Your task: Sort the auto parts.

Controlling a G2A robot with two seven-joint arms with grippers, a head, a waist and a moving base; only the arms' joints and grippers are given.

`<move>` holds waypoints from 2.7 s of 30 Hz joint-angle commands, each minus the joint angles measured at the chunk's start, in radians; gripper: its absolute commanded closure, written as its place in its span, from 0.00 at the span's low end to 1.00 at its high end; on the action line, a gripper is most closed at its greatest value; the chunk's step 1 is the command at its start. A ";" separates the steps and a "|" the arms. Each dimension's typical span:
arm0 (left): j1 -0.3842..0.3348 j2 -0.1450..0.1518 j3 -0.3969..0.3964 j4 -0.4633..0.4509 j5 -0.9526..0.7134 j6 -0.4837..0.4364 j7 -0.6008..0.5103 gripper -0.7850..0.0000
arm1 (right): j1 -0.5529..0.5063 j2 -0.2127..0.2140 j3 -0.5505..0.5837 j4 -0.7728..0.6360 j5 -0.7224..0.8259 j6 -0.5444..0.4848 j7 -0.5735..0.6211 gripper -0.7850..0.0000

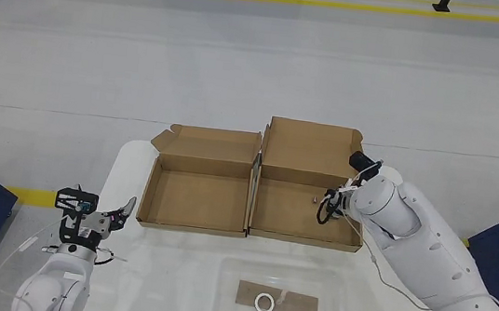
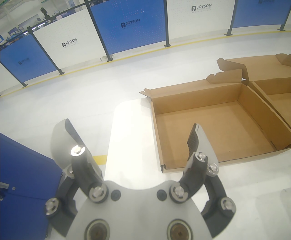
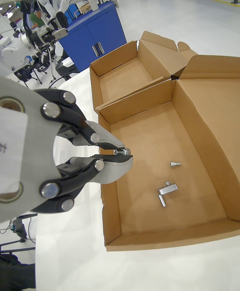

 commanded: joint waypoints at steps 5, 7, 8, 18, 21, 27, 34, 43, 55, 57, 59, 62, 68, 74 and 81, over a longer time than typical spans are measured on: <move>0.000 0.000 0.000 0.000 0.000 0.000 0.000 0.00 | 0.000 0.000 0.000 0.000 0.000 0.000 0.000 1.00; 0.000 0.000 0.000 0.000 0.000 0.000 0.000 0.00 | 0.000 0.000 0.000 0.000 0.000 0.000 0.000 1.00; 0.000 0.000 0.000 0.000 0.000 0.000 0.000 0.00 | 0.000 0.000 0.000 0.000 0.000 0.000 0.000 1.00; 0.000 0.000 0.000 0.000 0.000 0.000 0.000 0.00 | 0.079 -0.074 -0.145 0.143 0.010 0.009 -0.093 1.00; 0.000 0.000 0.000 0.000 0.000 0.000 0.000 0.00 | 0.124 -0.115 -0.216 0.236 0.010 0.022 -0.118 1.00; 0.000 0.000 0.000 0.000 0.000 0.000 0.000 0.00 | 0.181 -0.190 -0.304 0.395 0.048 0.025 -0.160 1.00; 0.000 0.000 0.000 0.000 0.000 0.000 0.000 0.00 | 0.206 -0.228 -0.334 0.472 0.069 0.021 -0.179 1.00; 0.000 0.000 0.000 0.000 0.000 0.000 0.000 0.00 | 0.193 -0.249 -0.328 0.530 0.093 0.001 -0.204 1.00; 0.000 0.000 0.000 0.000 0.000 0.000 0.000 0.00 | 0.212 -0.296 -0.341 0.612 0.121 -0.015 -0.190 1.00; 0.000 0.000 0.000 0.000 0.000 0.000 0.000 0.00 | 0.212 -0.300 -0.340 0.621 0.121 -0.017 -0.191 1.00; 0.000 0.000 0.000 0.000 0.000 0.000 0.000 0.00 | 0.213 -0.302 -0.336 0.627 0.122 -0.020 -0.189 1.00; 0.000 0.000 0.000 0.000 0.000 0.000 0.000 0.00 | 0.213 -0.304 -0.330 0.629 0.120 -0.027 -0.185 0.68; 0.000 0.000 0.000 0.000 0.000 0.000 0.000 0.00 | 0.209 -0.295 -0.303 0.596 0.105 -0.034 -0.177 0.00; 0.000 0.000 0.000 0.000 0.000 0.000 0.000 0.00 | 0.184 -0.255 -0.229 0.477 0.087 -0.043 -0.145 0.00; 0.000 0.000 0.000 0.000 0.000 0.000 0.000 0.00 | 0.181 -0.251 -0.224 0.467 0.083 -0.044 -0.142 0.00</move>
